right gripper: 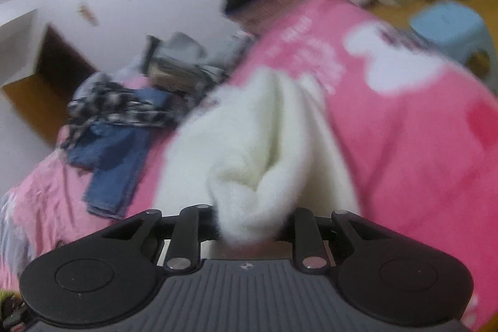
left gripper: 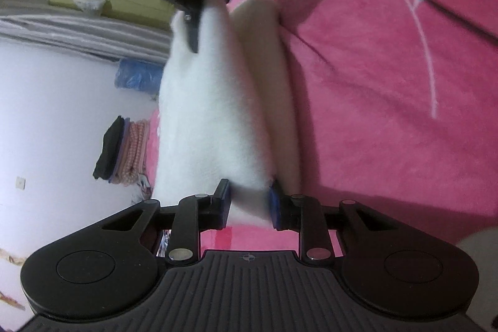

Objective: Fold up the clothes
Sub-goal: 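Fold the lifted sweater over with the left tool while the right tool grips its other edge, then release the sweater from the left tool and lift it away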

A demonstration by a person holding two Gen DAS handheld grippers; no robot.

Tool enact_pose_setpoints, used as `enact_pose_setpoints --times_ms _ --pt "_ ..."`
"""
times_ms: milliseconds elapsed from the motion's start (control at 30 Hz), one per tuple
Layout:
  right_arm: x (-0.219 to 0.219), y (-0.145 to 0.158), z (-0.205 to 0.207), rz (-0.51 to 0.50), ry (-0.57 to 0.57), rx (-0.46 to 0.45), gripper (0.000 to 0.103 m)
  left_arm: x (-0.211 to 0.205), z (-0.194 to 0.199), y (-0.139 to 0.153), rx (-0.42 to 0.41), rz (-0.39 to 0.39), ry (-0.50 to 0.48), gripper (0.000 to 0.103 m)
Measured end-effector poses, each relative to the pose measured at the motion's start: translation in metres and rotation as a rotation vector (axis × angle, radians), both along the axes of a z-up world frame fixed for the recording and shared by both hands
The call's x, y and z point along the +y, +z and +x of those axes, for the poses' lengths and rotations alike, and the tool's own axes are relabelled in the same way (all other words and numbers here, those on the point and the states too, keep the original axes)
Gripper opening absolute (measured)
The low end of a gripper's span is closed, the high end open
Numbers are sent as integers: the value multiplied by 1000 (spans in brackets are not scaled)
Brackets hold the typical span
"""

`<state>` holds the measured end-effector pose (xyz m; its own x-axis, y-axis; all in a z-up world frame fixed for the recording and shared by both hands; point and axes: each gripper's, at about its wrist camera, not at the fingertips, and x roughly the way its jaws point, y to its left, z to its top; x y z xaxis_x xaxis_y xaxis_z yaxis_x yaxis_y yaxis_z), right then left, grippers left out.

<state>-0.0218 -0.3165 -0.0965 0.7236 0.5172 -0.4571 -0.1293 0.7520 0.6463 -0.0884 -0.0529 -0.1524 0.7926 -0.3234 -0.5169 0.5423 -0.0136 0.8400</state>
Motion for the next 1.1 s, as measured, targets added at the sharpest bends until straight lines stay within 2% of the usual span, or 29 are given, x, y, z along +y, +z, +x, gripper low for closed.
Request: enact_pose_setpoints --times_ms 67,133,200,300,333,467,533,633,667,733,767,867,900,933,967,1033,1100 --pt "2 -7 3 -41 14 30 22 2 -1 -4 1 3 -12 24" --pt "2 -23 3 -19 6 52 22 3 -1 -8 2 5 -23 24" --pt "0 -25 0 4 -5 55 22 5 -1 -5 9 1 -25 24" --pt "2 -23 0 -10 -2 55 23 11 -2 8 90 -25 -1 24" --pt "1 -23 1 -6 -1 59 23 15 -2 12 135 -26 21 28" --pt "-1 -26 3 14 -3 70 24 40 8 24 270 -41 141 28" --pt "-2 -26 1 17 -6 69 24 56 21 28 284 -44 208 28" --pt "-2 -26 0 18 -10 70 24 79 58 41 240 -76 333 28" --pt "-2 -26 1 15 -10 71 24 86 74 46 228 -103 386 28" --pt "-1 -24 1 10 -11 75 24 102 114 62 224 -211 532 28" --pt "-1 -24 2 8 -12 77 24 108 135 74 242 -299 613 28" --pt "0 -22 2 0 -15 80 24 107 155 112 371 -599 607 28" --pt "1 -22 2 -4 -15 81 24 101 155 119 443 -686 561 28" --pt "1 -21 2 -8 -14 82 24 95 151 122 514 -738 519 28" --pt "1 -20 2 -11 -13 83 25 84 149 121 592 -765 470 29" --pt "2 -19 2 -17 -10 85 25 57 138 112 673 -747 380 29" --pt "2 -18 3 -23 -5 84 25 35 129 96 700 -697 317 29"
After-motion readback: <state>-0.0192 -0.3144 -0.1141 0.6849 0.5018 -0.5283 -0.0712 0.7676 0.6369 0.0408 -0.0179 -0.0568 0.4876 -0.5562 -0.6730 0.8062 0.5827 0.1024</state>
